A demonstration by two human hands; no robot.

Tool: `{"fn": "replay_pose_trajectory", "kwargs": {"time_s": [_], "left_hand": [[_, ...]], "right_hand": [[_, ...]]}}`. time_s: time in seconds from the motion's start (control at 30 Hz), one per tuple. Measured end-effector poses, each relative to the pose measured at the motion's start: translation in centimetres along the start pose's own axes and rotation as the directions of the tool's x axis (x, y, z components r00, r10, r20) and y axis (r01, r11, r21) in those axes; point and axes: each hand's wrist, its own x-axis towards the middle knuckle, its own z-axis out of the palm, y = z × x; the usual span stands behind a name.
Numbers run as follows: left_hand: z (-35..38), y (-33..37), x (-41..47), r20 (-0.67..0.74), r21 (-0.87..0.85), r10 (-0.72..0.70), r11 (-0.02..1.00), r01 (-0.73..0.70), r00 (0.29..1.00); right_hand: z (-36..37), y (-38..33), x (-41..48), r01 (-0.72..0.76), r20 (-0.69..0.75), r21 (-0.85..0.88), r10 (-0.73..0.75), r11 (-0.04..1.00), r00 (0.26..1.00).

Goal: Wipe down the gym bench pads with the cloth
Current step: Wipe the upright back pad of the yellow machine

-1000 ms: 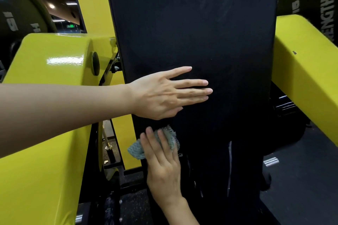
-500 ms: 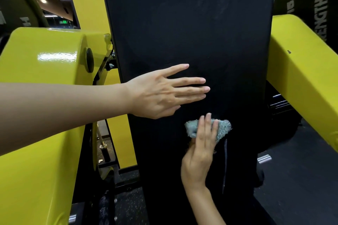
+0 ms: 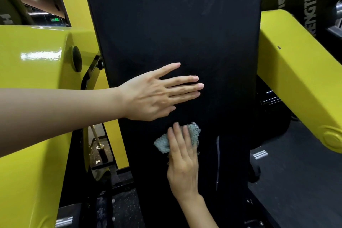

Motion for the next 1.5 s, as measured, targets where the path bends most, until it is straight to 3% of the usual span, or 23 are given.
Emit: {"fn": "replay_pose_trajectory", "kwargs": {"time_s": [0.2,0.4,0.67,0.8,0.93,1.2,1.5], "left_hand": [[-0.1,0.7,0.6,0.02,0.058,-0.029,0.998,0.027,0.999],[0.5,1.4,1.3,-0.019,0.068,-0.062,0.996,0.063,0.998],[0.8,3.4,3.0,-0.016,0.073,-0.148,0.986,0.149,0.989],[0.9,4.5,3.7,0.002,0.051,-0.203,0.978,0.202,0.979],[0.8,5.3,4.2,0.025,0.042,-0.248,0.968,0.247,0.968],[0.6,7.1,5.1,0.05,0.038,-0.369,0.929,0.367,0.928],[0.7,8.0,5.6,0.085,0.058,-0.433,0.901,0.429,0.897]], "right_hand": [[-3.0,5.6,1.3,-0.138,-0.014,-0.075,0.137,0.988,0.99],[-5.5,9.8,2.9,-0.136,-0.003,-0.099,0.137,0.986,0.991],[-5.3,10.1,3.7,-0.209,-0.05,0.033,0.21,0.977,0.976],[-4.5,8.7,1.9,-0.18,-0.017,0.051,0.181,0.982,0.983],[-3.9,7.9,-1.1,-0.046,0.095,0.024,0.043,0.999,0.995],[-5.6,11.2,-5.1,0.099,0.275,0.022,-0.101,0.995,0.956],[-8.6,17.0,-1.8,-0.048,0.173,-0.002,0.048,0.999,0.984]]}}
